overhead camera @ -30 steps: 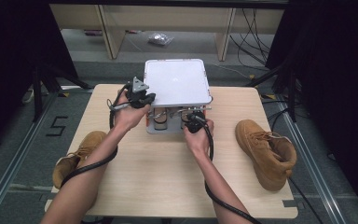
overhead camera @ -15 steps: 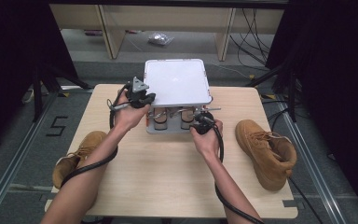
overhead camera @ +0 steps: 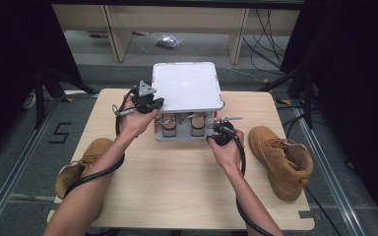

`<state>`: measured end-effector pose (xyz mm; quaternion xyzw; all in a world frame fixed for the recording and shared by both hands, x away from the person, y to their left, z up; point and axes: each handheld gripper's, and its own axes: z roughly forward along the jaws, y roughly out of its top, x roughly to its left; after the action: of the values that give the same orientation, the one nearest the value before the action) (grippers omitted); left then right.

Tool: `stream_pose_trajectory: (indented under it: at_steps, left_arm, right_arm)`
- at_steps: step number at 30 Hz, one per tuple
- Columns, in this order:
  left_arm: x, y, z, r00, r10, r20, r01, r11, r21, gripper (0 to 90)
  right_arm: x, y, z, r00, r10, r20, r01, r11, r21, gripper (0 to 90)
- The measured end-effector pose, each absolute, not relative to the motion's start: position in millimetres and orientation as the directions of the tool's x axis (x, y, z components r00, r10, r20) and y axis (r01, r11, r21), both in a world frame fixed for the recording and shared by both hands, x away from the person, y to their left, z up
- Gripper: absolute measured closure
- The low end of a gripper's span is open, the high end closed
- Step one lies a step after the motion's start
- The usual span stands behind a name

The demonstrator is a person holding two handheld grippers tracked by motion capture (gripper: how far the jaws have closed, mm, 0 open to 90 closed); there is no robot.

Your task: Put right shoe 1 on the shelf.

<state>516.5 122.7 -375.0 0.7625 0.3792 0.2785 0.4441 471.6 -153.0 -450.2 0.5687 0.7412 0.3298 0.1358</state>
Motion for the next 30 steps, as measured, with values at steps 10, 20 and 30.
stream_pose_trajectory:
  at_steps: [10, 20, 30]
  left_arm:
    - [505.5, 137.1, -358.1, 0.546, 0.834, 0.073, 0.367, -0.317, 0.875, 75.4]
    - [480.2, 188.6, -346.2, 0.539, 0.832, 0.128, 0.400, -0.387, 0.831, 62.0]
    - [454.6, 229.5, -351.8, 0.508, 0.854, 0.116, 0.461, -0.383, 0.800, 56.7]
  right_arm:
    - [453.4, -166.9, -446.8, -0.348, 0.923, 0.165, 0.743, 0.164, 0.649, 59.1]
    - [441.3, -188.3, -451.8, -0.353, 0.921, 0.163, 0.736, 0.166, 0.657, 53.5]
    - [432.7, -198.5, -458.1, -0.327, 0.928, 0.178, 0.746, 0.138, 0.652, 52.0]
